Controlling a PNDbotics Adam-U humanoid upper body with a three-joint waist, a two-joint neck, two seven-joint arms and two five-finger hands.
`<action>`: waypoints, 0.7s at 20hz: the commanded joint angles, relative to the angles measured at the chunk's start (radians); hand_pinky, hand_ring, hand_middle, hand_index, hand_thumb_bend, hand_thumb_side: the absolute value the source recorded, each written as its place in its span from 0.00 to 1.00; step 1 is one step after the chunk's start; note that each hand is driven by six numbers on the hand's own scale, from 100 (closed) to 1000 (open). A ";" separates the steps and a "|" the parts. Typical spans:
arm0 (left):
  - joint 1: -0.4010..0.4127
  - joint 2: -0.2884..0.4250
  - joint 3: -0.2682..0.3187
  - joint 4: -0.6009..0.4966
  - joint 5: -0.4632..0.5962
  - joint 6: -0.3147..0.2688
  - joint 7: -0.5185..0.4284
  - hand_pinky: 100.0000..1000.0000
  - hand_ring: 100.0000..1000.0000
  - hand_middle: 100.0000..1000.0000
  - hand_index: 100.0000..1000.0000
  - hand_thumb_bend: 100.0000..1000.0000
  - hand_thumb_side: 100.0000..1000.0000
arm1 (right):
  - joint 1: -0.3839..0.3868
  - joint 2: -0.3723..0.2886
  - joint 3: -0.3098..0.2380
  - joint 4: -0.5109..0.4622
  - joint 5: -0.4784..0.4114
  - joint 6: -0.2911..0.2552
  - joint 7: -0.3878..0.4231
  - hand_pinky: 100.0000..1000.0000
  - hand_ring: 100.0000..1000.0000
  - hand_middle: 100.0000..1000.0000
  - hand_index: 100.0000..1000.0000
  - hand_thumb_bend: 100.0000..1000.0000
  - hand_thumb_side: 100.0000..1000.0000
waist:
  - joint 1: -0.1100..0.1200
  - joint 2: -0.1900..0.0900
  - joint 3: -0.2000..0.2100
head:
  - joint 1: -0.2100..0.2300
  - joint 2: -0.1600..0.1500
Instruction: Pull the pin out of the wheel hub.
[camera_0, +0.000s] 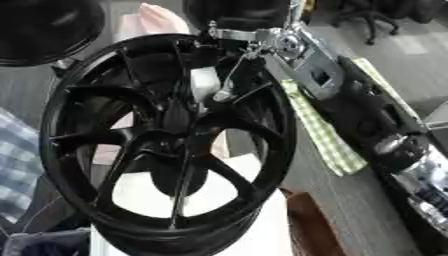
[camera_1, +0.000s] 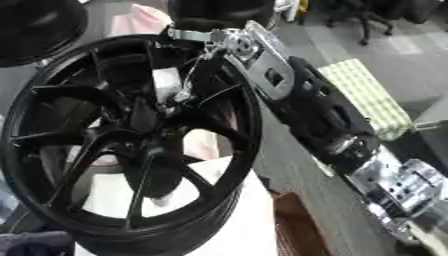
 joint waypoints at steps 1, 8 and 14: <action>-0.015 0.021 0.003 -0.016 -0.005 -0.001 -0.002 0.74 0.69 0.51 0.72 0.06 0.73 | -0.022 -0.025 -0.020 -0.009 -0.020 0.007 -0.001 0.56 0.47 0.25 0.49 0.49 0.00 | 0.005 -0.012 -0.002 | -0.002 -0.002; -0.013 0.021 0.002 -0.016 -0.007 -0.001 -0.003 0.74 0.70 0.51 0.72 0.06 0.73 | -0.039 -0.041 -0.025 -0.021 -0.056 0.011 0.023 0.57 0.44 0.18 0.47 0.19 0.00 | 0.004 -0.015 -0.003 | -0.004 -0.002; -0.011 0.020 0.002 -0.016 -0.008 0.000 -0.004 0.74 0.70 0.51 0.72 0.06 0.73 | -0.050 -0.051 -0.036 -0.022 -0.067 0.006 0.037 0.57 0.43 0.14 0.47 0.13 0.01 | 0.003 -0.018 -0.006 | -0.008 -0.002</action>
